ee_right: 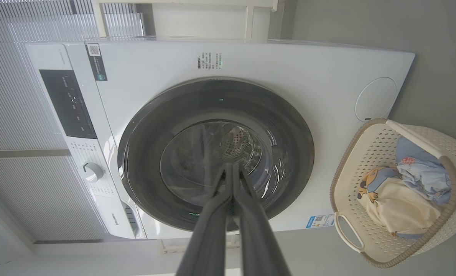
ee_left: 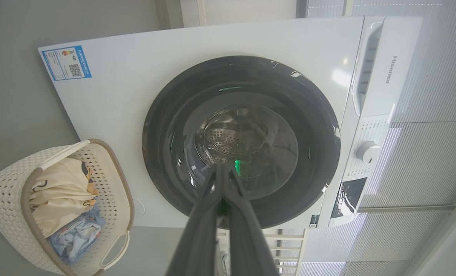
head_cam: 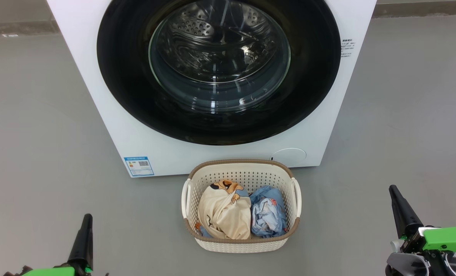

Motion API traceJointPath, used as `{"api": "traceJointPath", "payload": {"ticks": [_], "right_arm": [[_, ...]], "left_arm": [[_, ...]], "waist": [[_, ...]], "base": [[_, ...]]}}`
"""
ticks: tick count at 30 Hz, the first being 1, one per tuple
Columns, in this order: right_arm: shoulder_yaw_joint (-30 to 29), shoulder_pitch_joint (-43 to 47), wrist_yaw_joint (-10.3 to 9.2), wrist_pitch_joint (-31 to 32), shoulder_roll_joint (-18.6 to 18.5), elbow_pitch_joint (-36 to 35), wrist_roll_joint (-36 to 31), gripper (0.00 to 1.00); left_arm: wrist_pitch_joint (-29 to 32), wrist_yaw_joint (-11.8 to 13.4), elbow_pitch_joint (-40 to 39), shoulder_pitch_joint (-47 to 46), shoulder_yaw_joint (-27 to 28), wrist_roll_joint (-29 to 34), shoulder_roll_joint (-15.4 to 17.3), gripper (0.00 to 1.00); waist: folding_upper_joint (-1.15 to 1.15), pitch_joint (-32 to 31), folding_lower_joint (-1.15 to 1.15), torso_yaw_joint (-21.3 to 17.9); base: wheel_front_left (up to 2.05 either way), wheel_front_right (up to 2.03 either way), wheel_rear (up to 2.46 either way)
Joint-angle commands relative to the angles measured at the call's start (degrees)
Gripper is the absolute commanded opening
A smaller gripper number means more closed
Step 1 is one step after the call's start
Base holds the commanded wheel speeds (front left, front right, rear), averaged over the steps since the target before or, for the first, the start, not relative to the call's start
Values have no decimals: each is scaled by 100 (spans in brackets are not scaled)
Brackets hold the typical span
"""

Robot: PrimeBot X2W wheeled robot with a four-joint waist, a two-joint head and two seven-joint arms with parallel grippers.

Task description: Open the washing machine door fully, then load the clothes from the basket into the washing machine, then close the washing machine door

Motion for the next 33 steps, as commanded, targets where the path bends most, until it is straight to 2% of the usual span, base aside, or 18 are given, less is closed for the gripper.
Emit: {"api": "traceJointPath", "payload": {"ticks": [1, 6, 7, 13, 17, 21, 33], "right_arm": [[109, -251, 34, 24, -54, -144, -55, 0], [109, -251, 34, 24, -54, -144, -55, 0], [0, 0, 0, 0, 0, 0, 0, 100], [35, 70, 0, -25, 49, 120, 16, 100], [75, 42, 1, -76, 46, 76, 43, 100], [121, 17, 2, -125, 42, 31, 65, 100], [269, -83, 5, -284, 30, -81, -38, 100]], "left_arm": [[-7, -39, -93, -241, 178, 51, 85, 0], [-7, -39, -93, -241, 178, 51, 85, 0], [0, 0, 0, 0, 0, 0, 0, 100], [-41, 9, 105, 65, -31, 6, -42, 100], [-104, 7, 73, 35, -55, 15, -38, 100], [-166, 6, 29, 13, -81, 23, -34, 100], [-368, 1, -100, -65, -192, 158, 9, 100]], "waist": [[0, 0, 0, 0], [0, 0, 0, 0], [0, 0, 0, 0], [0, 7, 2, 1], [0, -9, 13, -3], [0, 1, 1, -9], [0, 3, 0, -15]], "base": [[0, 0, 0], [0, 0, 0], [0, 0, 0], [0, 0, 0], [0, 0, 0], [0, 0, 0], [0, 0, 0]]}}
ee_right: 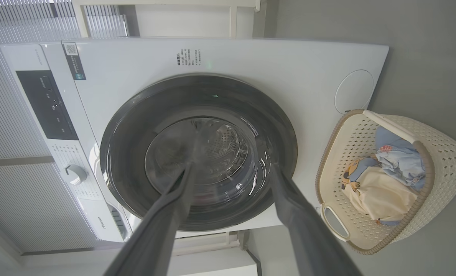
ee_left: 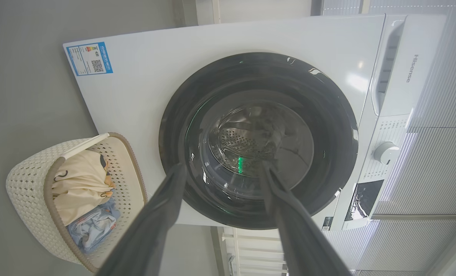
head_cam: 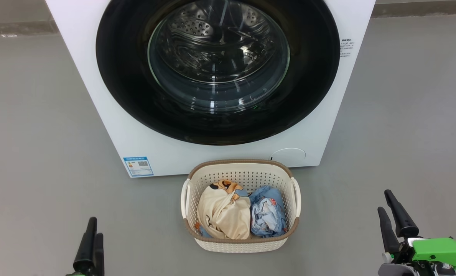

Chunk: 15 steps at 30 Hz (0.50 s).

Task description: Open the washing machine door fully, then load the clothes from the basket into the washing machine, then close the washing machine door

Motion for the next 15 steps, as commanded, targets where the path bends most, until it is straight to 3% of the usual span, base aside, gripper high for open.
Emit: {"api": "traceJointPath", "payload": {"ticks": [1, 15], "right_arm": [[58, -282, 7, -45, -69, -184, -47, 100], [447, -455, 11, -396, -234, -247, -479, 100]], "left_arm": [[-56, -9, -204, -250, 17, 106, 100, 100], [-342, -15, -220, -359, -160, 773, 237, 100]], "waist": [[0, -1, 0, -1], [0, -13, 0, -6]], "base": [[0, 0, 0], [0, 0, 0]]}}
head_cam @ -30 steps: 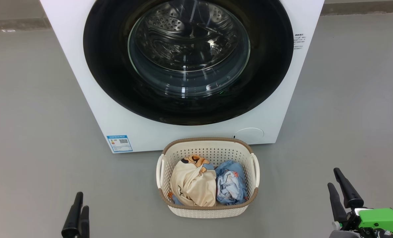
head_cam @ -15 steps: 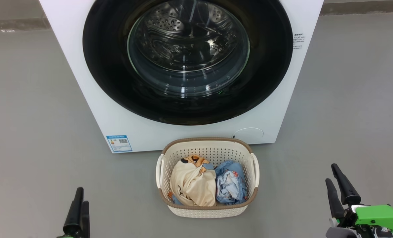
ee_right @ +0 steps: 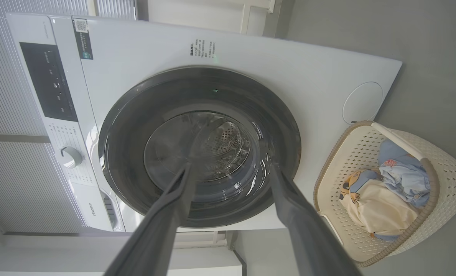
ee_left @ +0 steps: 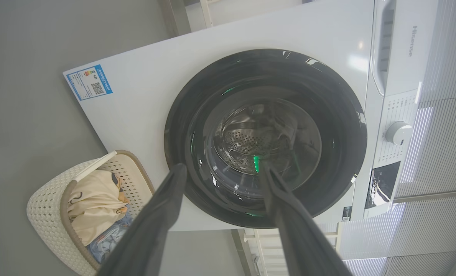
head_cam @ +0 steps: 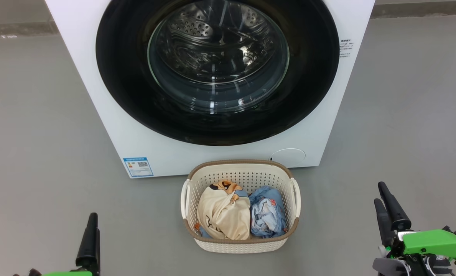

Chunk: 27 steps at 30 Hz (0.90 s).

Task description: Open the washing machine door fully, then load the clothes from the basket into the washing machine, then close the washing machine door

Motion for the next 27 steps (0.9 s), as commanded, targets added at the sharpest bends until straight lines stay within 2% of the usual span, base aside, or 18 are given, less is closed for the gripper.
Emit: {"api": "traceJointPath", "payload": {"ticks": [1, 16, 27], "right_arm": [[89, -314, 11, -61, -120, -174, -112, 100], [371, -459, 15, -326, -256, -328, -997, 100], [579, -559, 18, -513, -370, -359, -2029, 100]], "left_arm": [[-57, -15, -186, -295, 44, 142, 90, 100], [-317, -21, -199, -369, 22, 1432, 88, 100], [-506, 50, -135, -442, 32, 2486, 94, 100]], "waist": [[0, -2, 0, 1], [0, -22, 0, -7], [0, -12, 0, -23]], "base": [[0, 0, 0], [0, 0, 0], [0, 0, 0]]}}
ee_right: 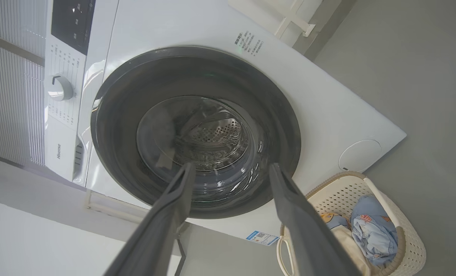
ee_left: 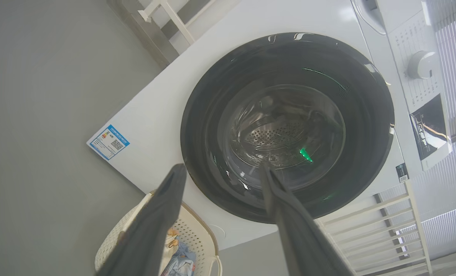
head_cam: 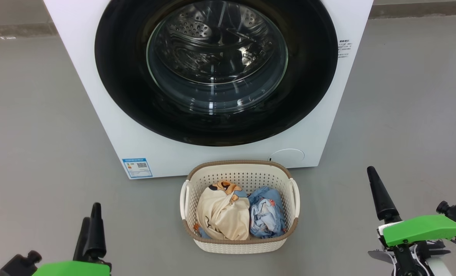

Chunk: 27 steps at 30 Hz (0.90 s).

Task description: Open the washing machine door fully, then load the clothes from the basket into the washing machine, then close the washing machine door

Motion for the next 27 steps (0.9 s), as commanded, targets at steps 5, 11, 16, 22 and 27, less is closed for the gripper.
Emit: {"api": "traceJointPath", "payload": {"ticks": [5, 11, 16, 22, 27], "right_arm": [[181, -341, 19, -152, -138, -150, -595, 100], [269, -398, 21, -254, -179, -91, -1191, 100], [315, -451, 23, -339, -215, -42, -1655, 100], [388, -507, 24, -440, -255, 31, -2186, 100], [429, -559, 26, -525, -293, 110, -2637, 100]], "left_arm": [[-141, 21, -96, -322, 70, 551, 94, 100], [-245, 28, -38, -366, 39, 1027, 99, 100], [-331, 31, 7, -402, 19, 1385, 100, 100], [-433, 26, 39, -444, 5, 1781, 101, 100], [-520, 18, 58, -465, -9, 2091, 97, 100]], "waist": [[0, -4, 0, -11], [0, -21, 0, -21], [0, -42, 0, -24], [0, -69, 0, -22], [0, -94, 0, -23]], "base": [[0, 0, 0], [0, 0, 0], [0, 0, 0], [0, 0, 0], [0, 0, 0]]}}
